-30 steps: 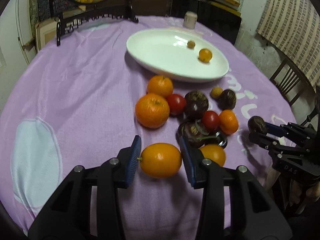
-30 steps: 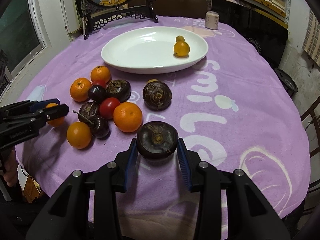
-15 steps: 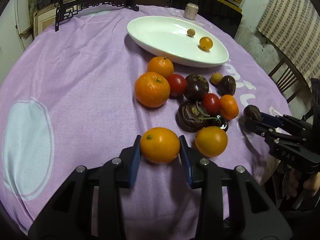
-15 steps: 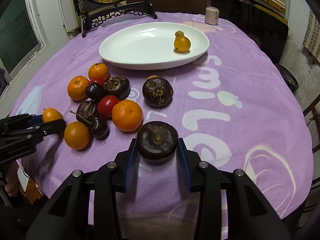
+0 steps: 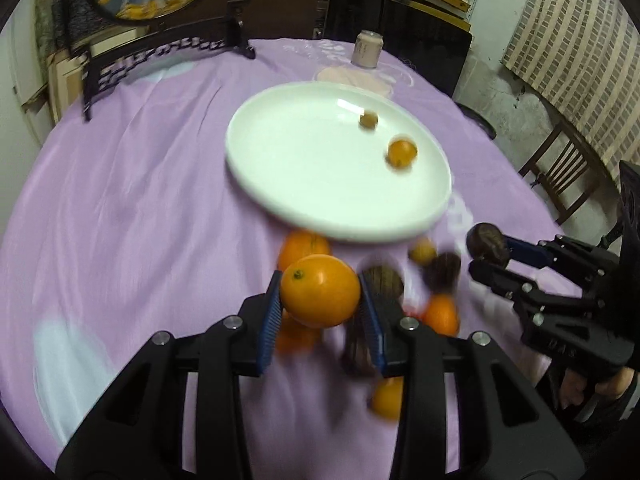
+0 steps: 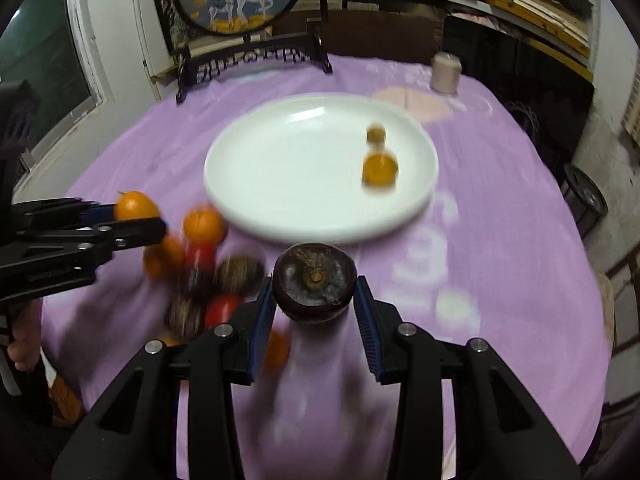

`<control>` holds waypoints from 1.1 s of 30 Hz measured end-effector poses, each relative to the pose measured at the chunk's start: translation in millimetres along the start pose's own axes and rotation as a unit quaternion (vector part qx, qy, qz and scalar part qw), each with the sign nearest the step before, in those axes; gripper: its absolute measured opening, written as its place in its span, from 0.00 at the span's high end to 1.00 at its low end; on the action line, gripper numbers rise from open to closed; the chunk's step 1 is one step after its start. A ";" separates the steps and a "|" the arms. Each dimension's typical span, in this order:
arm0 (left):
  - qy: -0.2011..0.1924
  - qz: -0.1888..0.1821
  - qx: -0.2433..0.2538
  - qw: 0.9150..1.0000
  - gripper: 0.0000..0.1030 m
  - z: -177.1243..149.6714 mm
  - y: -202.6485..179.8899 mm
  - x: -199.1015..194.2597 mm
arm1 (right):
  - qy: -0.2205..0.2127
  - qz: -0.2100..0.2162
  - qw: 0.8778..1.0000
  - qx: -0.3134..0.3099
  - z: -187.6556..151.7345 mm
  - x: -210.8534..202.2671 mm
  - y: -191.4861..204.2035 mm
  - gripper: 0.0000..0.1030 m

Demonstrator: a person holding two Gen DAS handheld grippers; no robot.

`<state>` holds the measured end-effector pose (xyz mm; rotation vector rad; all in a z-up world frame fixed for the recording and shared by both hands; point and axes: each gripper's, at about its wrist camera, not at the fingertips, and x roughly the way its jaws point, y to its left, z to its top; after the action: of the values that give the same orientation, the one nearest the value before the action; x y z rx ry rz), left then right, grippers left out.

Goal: Organize fruits
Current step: 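Lower both held fruits onto the white plate and open both tools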

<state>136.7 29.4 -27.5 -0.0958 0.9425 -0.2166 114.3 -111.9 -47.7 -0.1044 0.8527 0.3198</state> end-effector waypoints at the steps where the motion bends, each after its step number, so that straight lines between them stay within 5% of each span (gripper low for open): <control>1: 0.002 0.000 -0.001 1.000 0.64 16.5 1.0 6.7 | -0.001 0.002 1.000 0.000 14.2 5.4 -4.0 0.61; 6: 0.018 0.035 -0.024 0.999 0.63 105.8 13.8 70.0 | -0.003 -0.028 1.000 -0.003 88.7 57.3 -25.0 0.61; 12: 0.047 0.035 -0.049 0.997 0.63 140.2 26.6 124.4 | 0.011 -0.031 0.999 0.003 109.0 102.7 -37.8 0.61; 17: 0.047 0.024 -0.045 0.998 0.63 140.0 25.5 133.7 | 0.020 -0.027 0.999 0.003 107.0 115.6 -41.7 0.61; 21: 0.033 0.007 -0.046 0.998 0.31 138.6 25.4 118.8 | 0.005 -0.040 0.999 0.023 106.0 113.9 -49.3 0.43; 25: -0.011 0.001 -0.054 0.998 0.24 132.0 26.3 72.5 | -0.012 -0.052 0.998 0.038 100.9 84.6 -54.8 0.43; 30: -0.058 0.031 -0.045 0.997 0.10 94.7 24.5 14.0 | -0.027 -0.041 0.998 0.040 59.3 26.3 -49.1 0.41; 33: -0.085 0.082 -0.033 0.992 0.02 45.5 22.4 -10.7 | -0.031 -0.035 0.998 0.049 17.2 -1.1 -42.2 0.31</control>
<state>170.7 53.0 3.7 -0.0952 0.7834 -0.0236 139.5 -148.4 -37.1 -0.0339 0.7995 0.2142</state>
